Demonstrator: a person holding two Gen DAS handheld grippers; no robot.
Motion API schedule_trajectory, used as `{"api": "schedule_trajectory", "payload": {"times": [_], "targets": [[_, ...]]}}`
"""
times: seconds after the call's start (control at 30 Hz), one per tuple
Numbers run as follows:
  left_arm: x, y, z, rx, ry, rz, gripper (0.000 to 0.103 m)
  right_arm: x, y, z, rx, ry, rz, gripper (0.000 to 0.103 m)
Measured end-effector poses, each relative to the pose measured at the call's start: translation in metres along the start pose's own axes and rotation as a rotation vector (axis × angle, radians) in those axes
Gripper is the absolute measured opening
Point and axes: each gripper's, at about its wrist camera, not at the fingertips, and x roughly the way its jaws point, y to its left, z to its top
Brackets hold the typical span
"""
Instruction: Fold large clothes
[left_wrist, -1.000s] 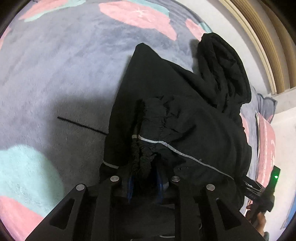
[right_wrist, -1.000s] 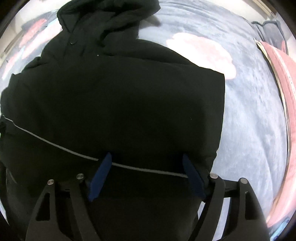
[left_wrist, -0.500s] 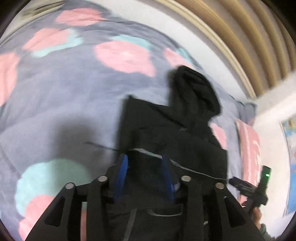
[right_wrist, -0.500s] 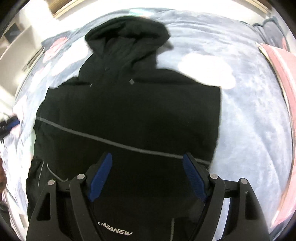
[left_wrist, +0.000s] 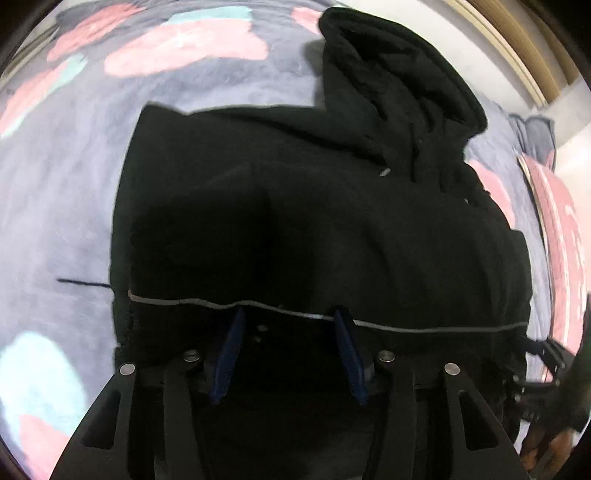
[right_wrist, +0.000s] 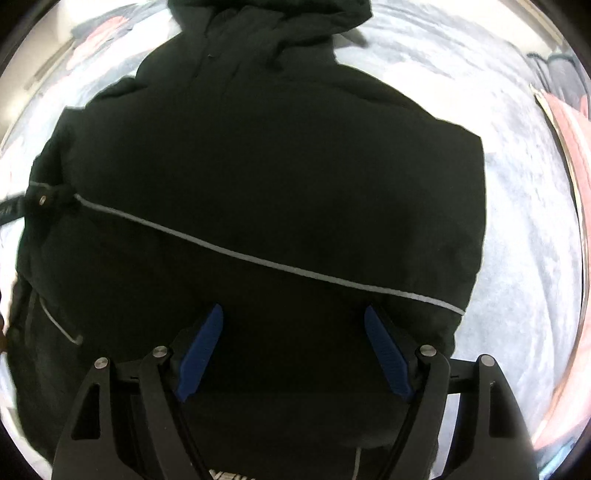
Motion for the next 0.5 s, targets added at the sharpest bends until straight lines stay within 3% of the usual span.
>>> {"api": "schedule_trajectory", "payload": {"times": [0.1,0.2,0.37,0.43,0.5], "targets": [[-0.045,-0.011,0.008,0.041,-0.100,-0.111,0.048,-0.038,-0.005,0.017,0.025,-0.134,0.068,0.081],[-0.059,-0.013,0.022,0.048,-0.153,-0.134,0.050,-0.048,-0.002,0.042,0.014,-0.200,0.022,0.081],[-0.007,-0.001,0.034,-0.014,-0.062,-0.075,0.050,-0.006,-0.008,0.063,0.085,-0.125,0.002,0.081],[0.013,0.005,0.029,-0.026,-0.009,-0.044,0.049,0.012,-0.012,0.059,0.096,-0.082,-0.040,0.081],[0.021,0.004,0.026,-0.006,-0.006,-0.035,0.049,0.026,-0.010,0.048,0.048,-0.043,-0.081,0.081]]}}
